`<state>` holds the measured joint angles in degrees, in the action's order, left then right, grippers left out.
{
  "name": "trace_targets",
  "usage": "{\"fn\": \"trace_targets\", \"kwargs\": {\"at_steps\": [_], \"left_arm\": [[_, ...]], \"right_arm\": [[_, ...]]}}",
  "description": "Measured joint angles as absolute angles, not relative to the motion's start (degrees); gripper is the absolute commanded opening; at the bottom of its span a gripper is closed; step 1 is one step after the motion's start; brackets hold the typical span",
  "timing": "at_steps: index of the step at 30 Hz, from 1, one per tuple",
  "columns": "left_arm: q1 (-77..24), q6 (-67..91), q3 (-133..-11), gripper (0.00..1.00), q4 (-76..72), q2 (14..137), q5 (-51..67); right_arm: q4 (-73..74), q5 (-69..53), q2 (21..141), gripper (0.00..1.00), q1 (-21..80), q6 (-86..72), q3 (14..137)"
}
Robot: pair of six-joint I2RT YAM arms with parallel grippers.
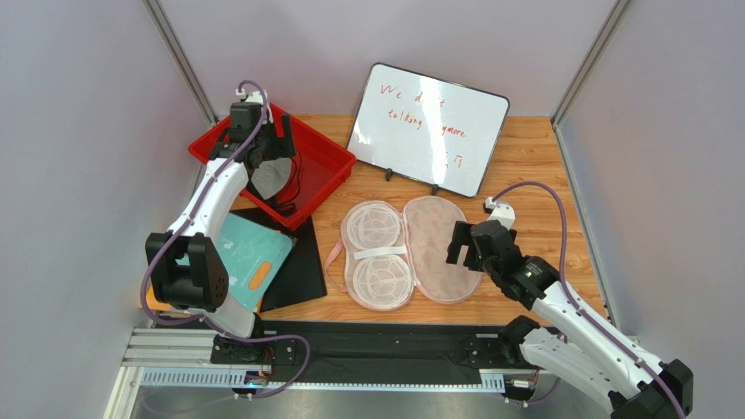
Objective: Unzip the laundry bag and remove the bra
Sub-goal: Place the bra in the bin.
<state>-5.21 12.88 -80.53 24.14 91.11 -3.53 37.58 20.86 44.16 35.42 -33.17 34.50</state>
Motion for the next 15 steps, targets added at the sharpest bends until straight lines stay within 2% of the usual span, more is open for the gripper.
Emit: {"fn": "trace_targets", "kwargs": {"at_steps": [6, 15], "left_arm": [[-7.64, 13.80, -73.38, 0.98, 23.05, 83.55, -3.44], [-18.50, 15.92, -57.82, 0.97, 20.62, 69.73, -2.96]], "right_arm": [[37.06, 20.29, 45.60, 0.98, 34.02, -34.15, 34.50], [36.40, 16.34, 47.37, 0.97, 23.86, -38.89, 30.15]]}}
